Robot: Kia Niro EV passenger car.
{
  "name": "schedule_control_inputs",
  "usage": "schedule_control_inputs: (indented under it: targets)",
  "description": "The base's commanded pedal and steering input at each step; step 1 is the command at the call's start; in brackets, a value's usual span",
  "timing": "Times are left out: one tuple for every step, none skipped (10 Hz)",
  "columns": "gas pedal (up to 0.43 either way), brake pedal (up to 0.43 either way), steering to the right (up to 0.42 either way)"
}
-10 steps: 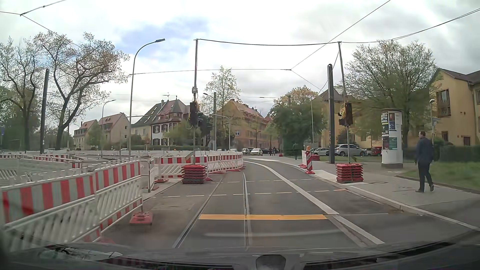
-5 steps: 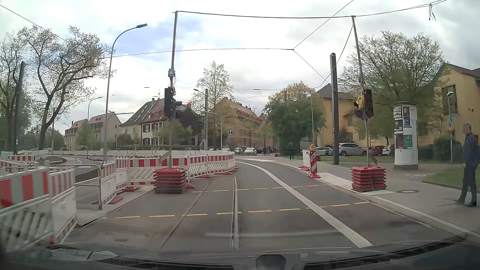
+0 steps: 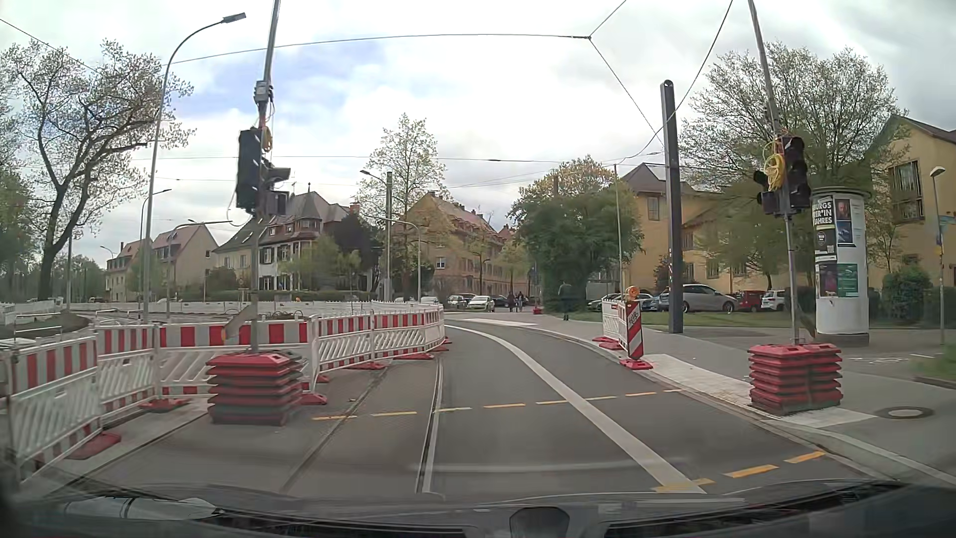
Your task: Follow the waypoints while adhering to traffic rules and regulations
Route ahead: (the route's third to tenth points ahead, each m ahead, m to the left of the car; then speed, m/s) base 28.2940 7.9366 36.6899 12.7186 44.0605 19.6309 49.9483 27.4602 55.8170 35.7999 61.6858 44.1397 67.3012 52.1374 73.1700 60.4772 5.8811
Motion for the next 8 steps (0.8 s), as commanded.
schedule_control_inputs:
  targets:
    - [0.067, 0.0, 0.043]
    - [0.067, 0.0, 0.043]
    - [0.067, 0.0, 0.042]
    - [0.067, 0.0, 0.04]
    - [0.067, 0.0, 0.041]
    - [0.067, 0.0, 0.04]
    - [0.067, 0.0, 0.038]
    - [0.067, 0.0, 0.035]
